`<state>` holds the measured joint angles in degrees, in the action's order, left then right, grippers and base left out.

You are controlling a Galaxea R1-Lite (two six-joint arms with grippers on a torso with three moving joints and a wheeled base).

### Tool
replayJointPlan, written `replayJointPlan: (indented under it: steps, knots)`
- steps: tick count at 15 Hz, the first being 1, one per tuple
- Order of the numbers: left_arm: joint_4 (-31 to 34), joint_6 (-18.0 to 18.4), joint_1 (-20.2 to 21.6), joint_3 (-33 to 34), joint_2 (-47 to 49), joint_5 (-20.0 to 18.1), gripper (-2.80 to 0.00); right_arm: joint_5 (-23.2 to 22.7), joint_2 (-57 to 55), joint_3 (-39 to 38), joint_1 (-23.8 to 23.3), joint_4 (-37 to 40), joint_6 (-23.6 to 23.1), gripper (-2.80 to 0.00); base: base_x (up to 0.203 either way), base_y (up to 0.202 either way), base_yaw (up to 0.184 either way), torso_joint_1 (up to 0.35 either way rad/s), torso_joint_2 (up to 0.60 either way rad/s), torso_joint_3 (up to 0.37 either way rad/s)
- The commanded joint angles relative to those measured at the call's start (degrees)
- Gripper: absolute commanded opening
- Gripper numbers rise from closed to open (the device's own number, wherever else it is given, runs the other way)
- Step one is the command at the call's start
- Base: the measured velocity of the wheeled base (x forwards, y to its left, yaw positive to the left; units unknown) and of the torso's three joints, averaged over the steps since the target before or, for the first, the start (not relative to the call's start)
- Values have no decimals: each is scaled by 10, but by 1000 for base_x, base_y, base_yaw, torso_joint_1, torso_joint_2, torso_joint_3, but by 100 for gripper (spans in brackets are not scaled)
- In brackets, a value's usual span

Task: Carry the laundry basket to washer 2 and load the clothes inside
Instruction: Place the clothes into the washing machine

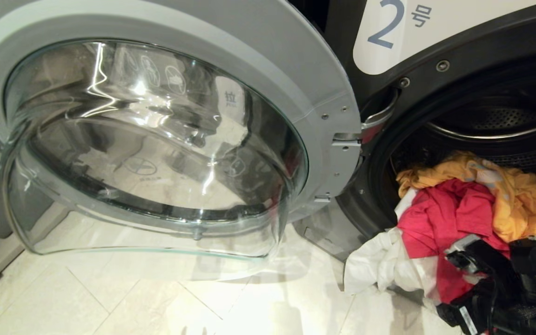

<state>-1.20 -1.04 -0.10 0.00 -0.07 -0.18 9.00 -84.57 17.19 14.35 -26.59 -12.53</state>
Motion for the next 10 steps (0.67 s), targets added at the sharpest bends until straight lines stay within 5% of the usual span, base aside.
replayJointPlan:
  steps: [1, 10]
  knots:
    - [0, 0, 0, 4, 1, 0, -280, 36, -44, 1, 9, -40, -2, 0, 0, 0, 0, 0, 0, 0]
    - [0, 0, 0, 4, 1, 0, -280, 121, -122, 15, 67, -117, 0, 0, 0, 0, 0, 0, 0, 0]
